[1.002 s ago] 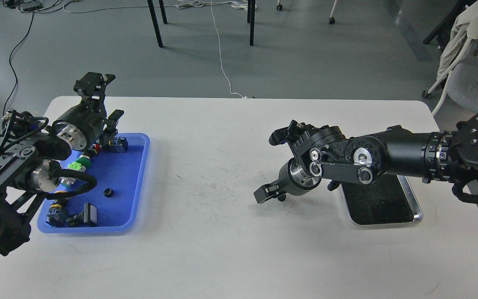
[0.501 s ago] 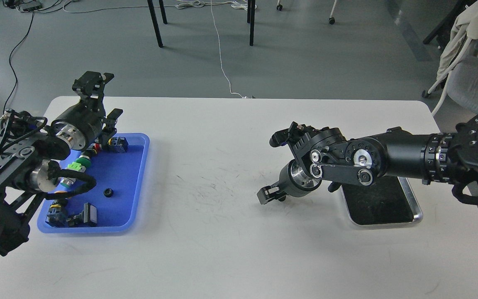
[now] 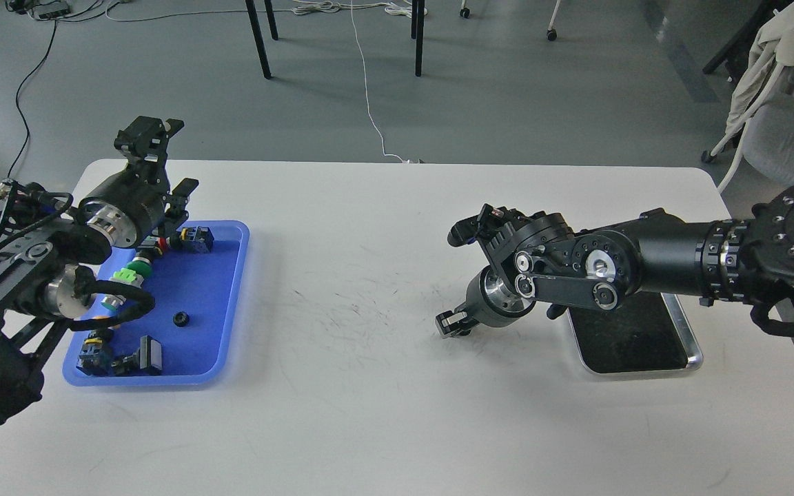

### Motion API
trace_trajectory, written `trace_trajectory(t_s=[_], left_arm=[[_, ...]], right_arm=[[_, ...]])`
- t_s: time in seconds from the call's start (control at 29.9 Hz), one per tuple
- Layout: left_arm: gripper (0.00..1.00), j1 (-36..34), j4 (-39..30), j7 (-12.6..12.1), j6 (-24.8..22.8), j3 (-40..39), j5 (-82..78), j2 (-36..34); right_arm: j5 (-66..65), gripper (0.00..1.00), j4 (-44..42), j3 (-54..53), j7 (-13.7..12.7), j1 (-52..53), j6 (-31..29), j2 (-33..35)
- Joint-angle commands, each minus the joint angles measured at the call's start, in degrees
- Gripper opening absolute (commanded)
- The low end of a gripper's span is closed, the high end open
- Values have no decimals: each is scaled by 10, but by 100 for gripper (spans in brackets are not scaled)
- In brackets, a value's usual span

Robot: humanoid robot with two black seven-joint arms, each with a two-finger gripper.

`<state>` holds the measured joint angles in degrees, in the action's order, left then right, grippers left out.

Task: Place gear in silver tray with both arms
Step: 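Carry the gear with the right gripper into the silver tray and release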

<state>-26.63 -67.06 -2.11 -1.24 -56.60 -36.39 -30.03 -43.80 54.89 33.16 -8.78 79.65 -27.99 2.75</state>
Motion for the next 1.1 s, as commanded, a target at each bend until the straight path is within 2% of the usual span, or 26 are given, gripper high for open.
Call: trace_trajectory(t_s=[0.0, 0.17, 0.4, 0.57, 0.63, 0.8, 1.07], left_arm=[[98, 0, 0, 0, 0, 0, 0, -3], [98, 0, 0, 0, 0, 3, 0, -2], [98, -1, 0, -1, 0, 5, -1, -1], [98, 0, 0, -1, 1, 6, -1, 1], [98, 0, 0, -1, 1, 7, -1, 2], [98, 0, 0, -1, 1, 7, -1, 5], [98, 0, 1, -1, 1, 7, -1, 2]], right_arm=[[-1, 6, -1, 1, 3, 7, 0, 2], [4, 5, 4, -7, 5, 32, 0, 17], [4, 6, 1, -70, 7, 58, 0, 117], [-1, 6, -26, -71, 32, 45, 0, 212], [-1, 7, -48, -69, 47, 25, 0, 230], [-2, 7, -102, -70, 66, -24, 0, 232], [-3, 7, -126, -71, 68, -70, 0, 230]])
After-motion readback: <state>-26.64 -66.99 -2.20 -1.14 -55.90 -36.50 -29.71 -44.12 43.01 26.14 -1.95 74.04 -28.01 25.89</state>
